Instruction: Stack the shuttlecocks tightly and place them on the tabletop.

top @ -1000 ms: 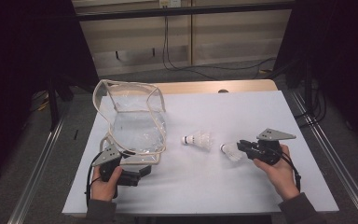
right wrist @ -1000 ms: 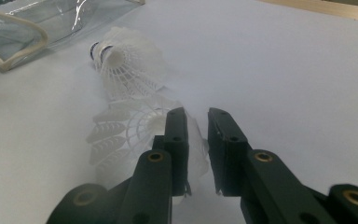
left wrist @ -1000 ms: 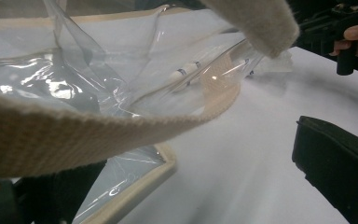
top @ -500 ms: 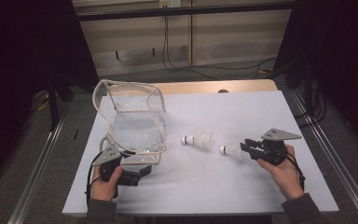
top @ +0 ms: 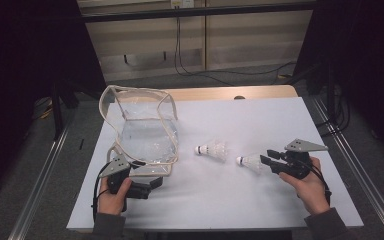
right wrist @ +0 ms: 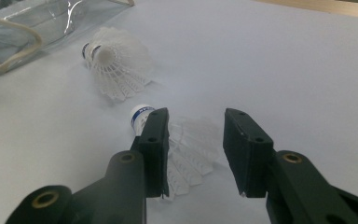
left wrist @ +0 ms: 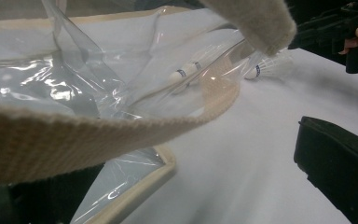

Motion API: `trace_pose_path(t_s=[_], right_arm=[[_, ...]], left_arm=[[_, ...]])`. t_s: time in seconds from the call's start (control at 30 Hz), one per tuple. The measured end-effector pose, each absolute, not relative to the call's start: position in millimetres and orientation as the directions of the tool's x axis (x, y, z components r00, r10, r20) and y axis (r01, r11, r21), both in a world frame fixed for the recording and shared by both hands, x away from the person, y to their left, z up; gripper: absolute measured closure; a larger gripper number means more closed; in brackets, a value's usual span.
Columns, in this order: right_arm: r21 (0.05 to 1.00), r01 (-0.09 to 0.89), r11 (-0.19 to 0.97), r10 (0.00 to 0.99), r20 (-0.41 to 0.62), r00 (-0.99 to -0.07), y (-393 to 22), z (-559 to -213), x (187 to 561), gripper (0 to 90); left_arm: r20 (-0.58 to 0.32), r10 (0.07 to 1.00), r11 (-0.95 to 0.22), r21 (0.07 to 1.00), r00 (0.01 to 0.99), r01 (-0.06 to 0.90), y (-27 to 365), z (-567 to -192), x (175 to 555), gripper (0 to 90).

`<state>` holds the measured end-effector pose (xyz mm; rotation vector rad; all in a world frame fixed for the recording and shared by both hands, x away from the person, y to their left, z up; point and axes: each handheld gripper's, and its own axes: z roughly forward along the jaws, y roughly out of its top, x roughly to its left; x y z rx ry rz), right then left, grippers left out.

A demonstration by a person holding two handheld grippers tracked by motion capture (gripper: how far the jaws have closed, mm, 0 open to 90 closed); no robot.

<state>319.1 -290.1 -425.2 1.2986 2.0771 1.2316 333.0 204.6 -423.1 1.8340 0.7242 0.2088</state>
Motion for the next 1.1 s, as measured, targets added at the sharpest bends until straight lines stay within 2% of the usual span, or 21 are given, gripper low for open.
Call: trace_pose_path(t_s=[0.17,0.4,0.73,0.9,1.1], right_arm=[[0.844,0.510,0.168,0.857,0.130,-0.498,-288.6,-422.9,317.1,56.2],[0.844,0.517,0.142,0.844,0.170,-0.509,-282.0,-422.2,316.1,37.3],[0.833,0.536,0.137,0.835,0.194,-0.515,-272.0,-425.8,316.0,22.2],[0.822,0.551,0.145,0.841,0.192,-0.506,-269.1,-430.5,316.0,17.9],[0.812,0.570,0.126,0.840,0.219,-0.497,-267.8,-434.6,316.6,17.5]], left_arm=[[-0.199,0.571,-0.212,0.901,0.796,0.378,204.3,-422.9,332.9,2.1],[-0.199,0.571,-0.212,0.901,0.796,0.377,204.2,-422.9,332.8,2.1],[-0.196,0.570,-0.215,0.901,0.798,0.376,204.4,-422.9,333.0,2.1],[-0.200,0.571,-0.211,0.901,0.796,0.378,204.4,-422.7,332.7,2.1],[-0.201,0.571,-0.211,0.901,0.796,0.378,204.5,-422.7,332.7,2.1]])
